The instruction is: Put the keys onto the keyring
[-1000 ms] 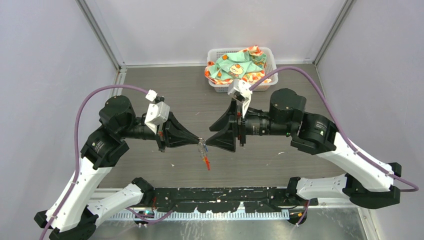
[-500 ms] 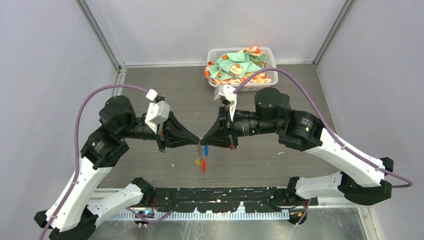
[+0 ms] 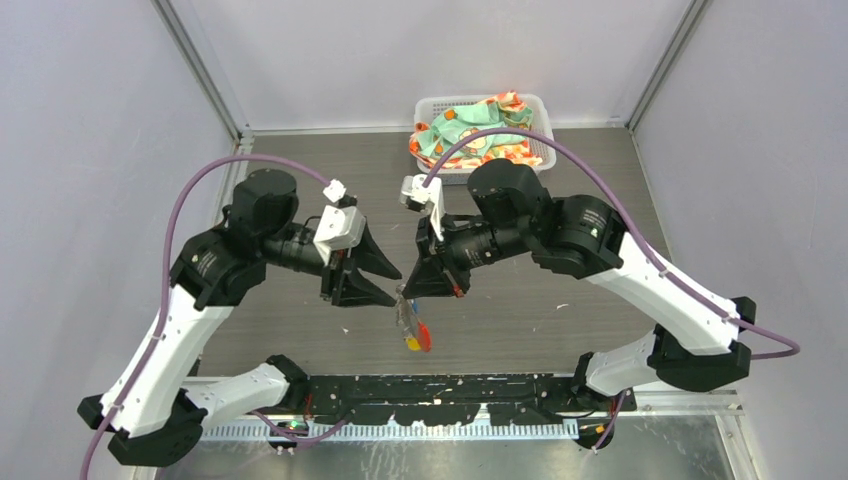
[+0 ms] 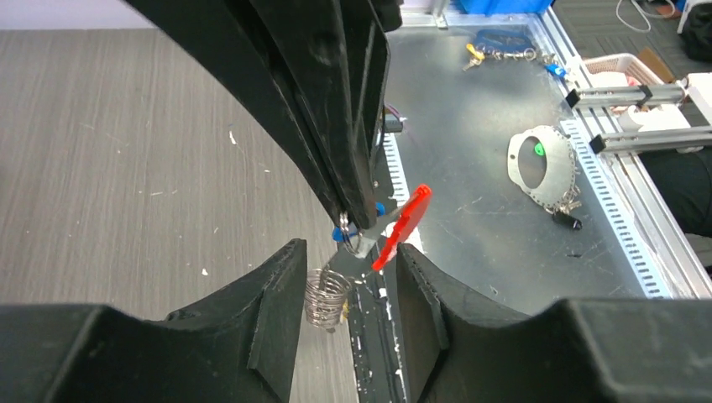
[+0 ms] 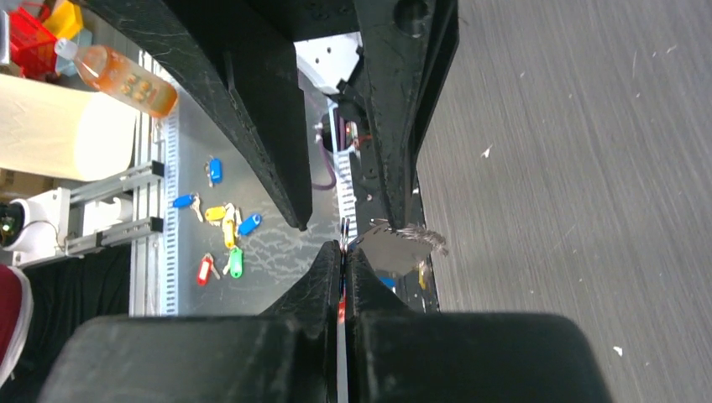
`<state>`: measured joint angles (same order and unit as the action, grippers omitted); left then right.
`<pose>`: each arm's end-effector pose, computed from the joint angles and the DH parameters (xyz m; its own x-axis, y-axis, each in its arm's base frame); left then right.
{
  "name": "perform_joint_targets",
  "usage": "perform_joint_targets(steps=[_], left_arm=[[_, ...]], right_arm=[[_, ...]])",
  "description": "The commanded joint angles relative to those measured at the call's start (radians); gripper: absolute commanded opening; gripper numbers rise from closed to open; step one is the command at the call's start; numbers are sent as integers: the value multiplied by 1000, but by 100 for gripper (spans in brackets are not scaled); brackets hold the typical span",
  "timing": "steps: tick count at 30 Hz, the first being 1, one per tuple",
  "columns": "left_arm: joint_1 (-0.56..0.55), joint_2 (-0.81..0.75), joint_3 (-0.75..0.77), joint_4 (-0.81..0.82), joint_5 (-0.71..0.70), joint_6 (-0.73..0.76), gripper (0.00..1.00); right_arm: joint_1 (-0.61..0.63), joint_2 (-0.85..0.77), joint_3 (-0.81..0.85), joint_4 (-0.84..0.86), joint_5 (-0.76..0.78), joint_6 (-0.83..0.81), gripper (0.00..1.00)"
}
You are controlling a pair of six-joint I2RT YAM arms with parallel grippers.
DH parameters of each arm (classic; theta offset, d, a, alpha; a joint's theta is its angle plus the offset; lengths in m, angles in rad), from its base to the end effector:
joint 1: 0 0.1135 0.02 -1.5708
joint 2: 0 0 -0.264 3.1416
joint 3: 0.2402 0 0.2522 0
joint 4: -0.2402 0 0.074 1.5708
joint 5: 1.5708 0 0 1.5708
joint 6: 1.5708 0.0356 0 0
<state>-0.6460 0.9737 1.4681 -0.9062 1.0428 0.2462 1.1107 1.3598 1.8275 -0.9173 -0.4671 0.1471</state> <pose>0.0957 -0.1106 0.4641 -0.0820 0.2156 -0.9730 0.9851 -0.1308 -0.1120 0.0974 0.2325 0.4897 -0.3346 -0.3803 -0.8622 -0.9412 0.0898 0.3256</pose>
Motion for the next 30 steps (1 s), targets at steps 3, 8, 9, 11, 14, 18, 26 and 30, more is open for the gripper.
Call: perform_joint_targets(steps=[3,8,9,11,14,18,26,30], left_arm=[[-4,48,76,-116,63,86,39],[-23,65,81,-147,65,101,27],[-26,67,81,-148,62,100,26],[-32,71,84,-148,55,102,24],[-38,78,91,-148,48,106,19],[-43,80,98,-141,41,106,16],[-55,77,100,-150,6,131,0],[-55,42,61,-50,-73,74,0]], right_arm=[[0,52,107,-119,-29,-37,1],[-1,79,142,-141,-33,-39,1],[-1,83,150,-147,-34,-39,1],[-1,100,167,-161,-37,-42,1],[-1,125,198,-189,-44,-47,1],[-1,146,227,-216,-50,-50,1],[-2,166,251,-229,-55,-44,1],[-1,117,213,-154,-8,-1,19]])
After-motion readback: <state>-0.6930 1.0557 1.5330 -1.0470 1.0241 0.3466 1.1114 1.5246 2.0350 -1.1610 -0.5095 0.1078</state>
